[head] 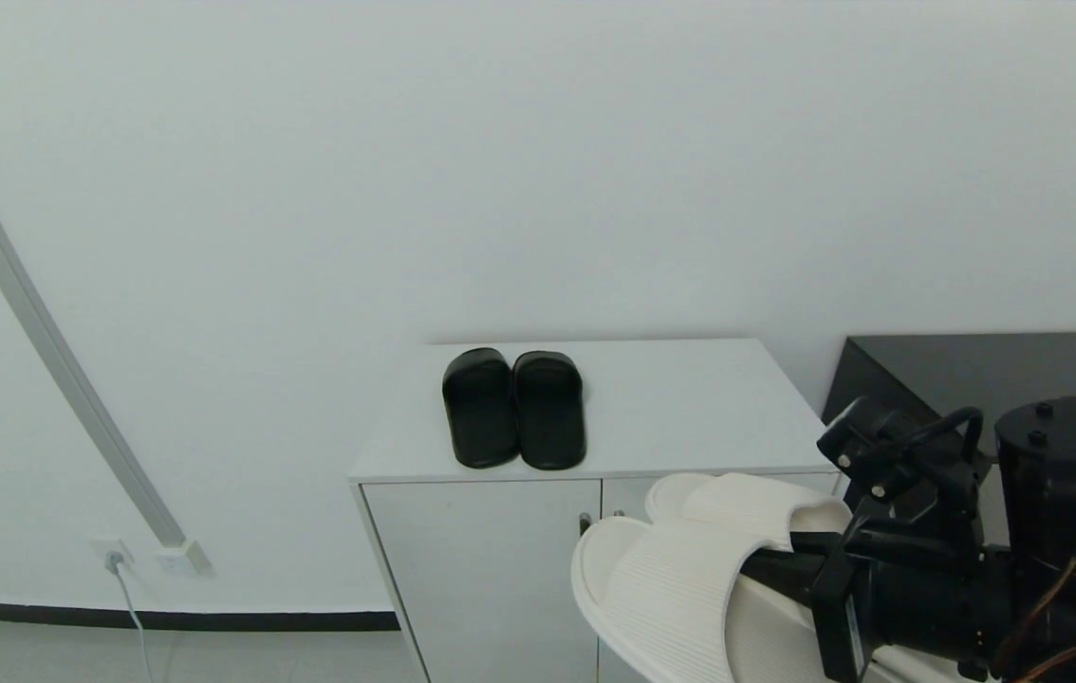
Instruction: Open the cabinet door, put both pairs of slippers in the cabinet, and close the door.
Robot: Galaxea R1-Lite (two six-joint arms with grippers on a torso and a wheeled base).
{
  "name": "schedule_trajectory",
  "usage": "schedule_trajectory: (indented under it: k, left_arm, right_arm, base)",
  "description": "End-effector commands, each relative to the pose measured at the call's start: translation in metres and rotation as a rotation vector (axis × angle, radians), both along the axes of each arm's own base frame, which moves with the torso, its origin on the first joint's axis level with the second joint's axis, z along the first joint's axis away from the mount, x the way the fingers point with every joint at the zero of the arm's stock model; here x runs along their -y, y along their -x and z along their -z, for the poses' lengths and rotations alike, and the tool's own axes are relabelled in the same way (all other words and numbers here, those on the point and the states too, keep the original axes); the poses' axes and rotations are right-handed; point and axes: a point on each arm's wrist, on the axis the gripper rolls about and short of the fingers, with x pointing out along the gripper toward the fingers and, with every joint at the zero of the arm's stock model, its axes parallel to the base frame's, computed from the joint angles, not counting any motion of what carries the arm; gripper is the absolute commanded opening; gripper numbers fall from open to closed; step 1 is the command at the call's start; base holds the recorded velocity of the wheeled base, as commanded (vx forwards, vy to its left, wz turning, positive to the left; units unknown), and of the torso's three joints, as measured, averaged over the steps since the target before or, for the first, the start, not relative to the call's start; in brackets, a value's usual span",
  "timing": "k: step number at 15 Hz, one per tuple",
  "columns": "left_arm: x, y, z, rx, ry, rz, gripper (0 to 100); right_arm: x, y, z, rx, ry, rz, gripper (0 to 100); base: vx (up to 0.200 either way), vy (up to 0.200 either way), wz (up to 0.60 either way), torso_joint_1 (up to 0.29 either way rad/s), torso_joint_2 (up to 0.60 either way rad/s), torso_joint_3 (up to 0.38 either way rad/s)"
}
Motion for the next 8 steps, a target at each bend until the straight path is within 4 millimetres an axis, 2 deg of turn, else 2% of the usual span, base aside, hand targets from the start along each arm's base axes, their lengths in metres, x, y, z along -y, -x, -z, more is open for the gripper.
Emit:
schedule_trajectory:
  k: [1,4,8]
  left_arm:
    - [0.0,-0.0001,-0.0002,0.0,0.003,-0.001,100]
    - [-0.0001,-0.0001,-0.0002,0.0,0.001,-0.001,100]
    - [-0.0001,-0.0001,-0.0002,0.0,0.001,-0.001,100]
  right_arm:
    - [0.0015,0.0025,-0.0011,0.007,-0.004,-0.005,0]
    - [0.003,0.004,0.0023,0.001,0.001,-0.005,0]
    - [0.004,0.0056,0.0062,-0.009,0.01,-0.008,0]
  base:
    - [0.0,0.0,0.0,-0.159,0.37,0.193]
    - [0.0,0.0,0.0,-0.163,0.39,0.22]
    - [0.0,0.0,0.0,-0.228,0.53,0.299]
